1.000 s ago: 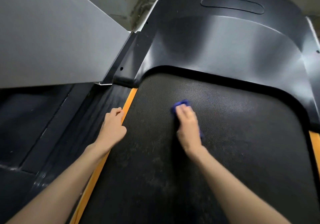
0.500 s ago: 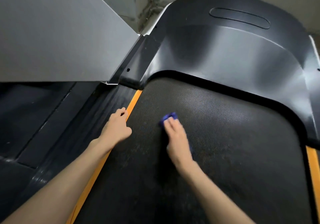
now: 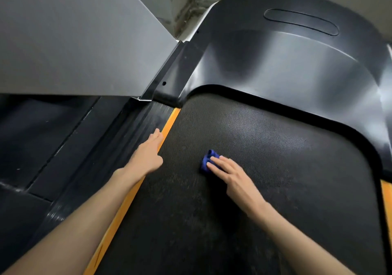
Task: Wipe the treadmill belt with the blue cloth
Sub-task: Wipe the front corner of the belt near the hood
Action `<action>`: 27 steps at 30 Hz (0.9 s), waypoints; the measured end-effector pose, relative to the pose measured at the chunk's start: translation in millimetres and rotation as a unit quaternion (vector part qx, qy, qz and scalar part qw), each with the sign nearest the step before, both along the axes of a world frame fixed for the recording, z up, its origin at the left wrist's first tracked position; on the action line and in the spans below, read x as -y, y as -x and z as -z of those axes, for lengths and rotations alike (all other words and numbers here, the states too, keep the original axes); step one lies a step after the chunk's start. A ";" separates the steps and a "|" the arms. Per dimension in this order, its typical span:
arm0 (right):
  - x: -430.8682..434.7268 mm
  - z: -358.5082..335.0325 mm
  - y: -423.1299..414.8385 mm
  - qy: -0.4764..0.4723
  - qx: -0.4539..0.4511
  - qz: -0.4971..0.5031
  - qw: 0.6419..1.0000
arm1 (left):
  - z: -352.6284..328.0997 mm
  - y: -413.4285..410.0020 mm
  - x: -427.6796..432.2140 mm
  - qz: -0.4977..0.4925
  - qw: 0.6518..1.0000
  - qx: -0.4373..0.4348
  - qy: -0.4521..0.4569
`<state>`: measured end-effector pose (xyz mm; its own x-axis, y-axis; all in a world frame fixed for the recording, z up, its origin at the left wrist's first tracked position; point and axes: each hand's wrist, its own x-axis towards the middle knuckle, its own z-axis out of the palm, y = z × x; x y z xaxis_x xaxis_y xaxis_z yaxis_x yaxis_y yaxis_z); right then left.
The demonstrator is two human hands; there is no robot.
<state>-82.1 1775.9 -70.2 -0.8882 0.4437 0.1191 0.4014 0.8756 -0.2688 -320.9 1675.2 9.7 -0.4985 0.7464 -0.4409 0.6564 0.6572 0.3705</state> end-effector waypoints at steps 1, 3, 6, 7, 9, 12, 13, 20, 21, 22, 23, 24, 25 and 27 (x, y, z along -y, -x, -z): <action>-20.7 0.2 -4.4 0.006 -0.005 0.059 0.998 | 0.0 2.3 -0.1 0.003 1.000 0.004 0.004; -60.9 -5.8 -6.4 0.060 -0.023 0.262 0.963 | -1.2 3.1 -0.8 0.002 1.000 0.010 0.008; -49.8 -3.3 12.7 0.094 -0.027 0.308 0.946 | -2.9 -1.1 -1.6 0.002 1.000 0.006 0.010; -32.9 0.3 15.7 0.082 -0.024 0.210 0.974 | -2.9 -1.5 -0.9 0.002 1.000 0.005 0.005; -17.1 8.7 8.6 0.039 0.004 -0.031 0.999 | -2.2 0.3 1.1 0.008 1.000 0.010 -0.003; -75.6 2.2 11.3 0.003 0.003 -0.011 1.000 | 0.0 5.1 3.0 0.020 1.000 0.022 0.001; -97.4 -0.2 16.7 0.031 0.000 0.123 0.992 | 0.4 6.3 2.9 0.020 1.000 0.024 0.001; 2.7 7.5 72.7 0.094 -0.055 0.027 0.994 | 1.2 4.4 5.5 0.010 1.000 0.022 -0.017; 18.8 9.9 67.1 0.087 -0.032 -0.060 0.994 | 1.8 4.4 6.0 0.010 0.999 0.023 -0.022; 20.0 12.3 61.0 0.072 -0.012 -0.131 0.989 | 2.1 4.0 6.5 0.008 0.999 0.025 -0.023; 9.2 10.4 57.6 0.051 -0.005 -0.179 0.983 | 2.4 4.0 6.5 0.006 0.999 0.026 -0.023; -8.7 10.9 59.7 0.026 -0.009 -0.192 0.981 | 2.6 5.0 6.3 0.005 0.999 0.025 -0.023; -26.5 9.6 65.0 0.016 -0.020 -0.167 0.986 | 2.7 6.3 6.1 0.006 0.999 0.025 -0.023; -66.0 4.5 81.6 0.018 -0.051 -0.008 0.998 | 2.4 7.0 5.2 0.010 0.999 0.032 -0.026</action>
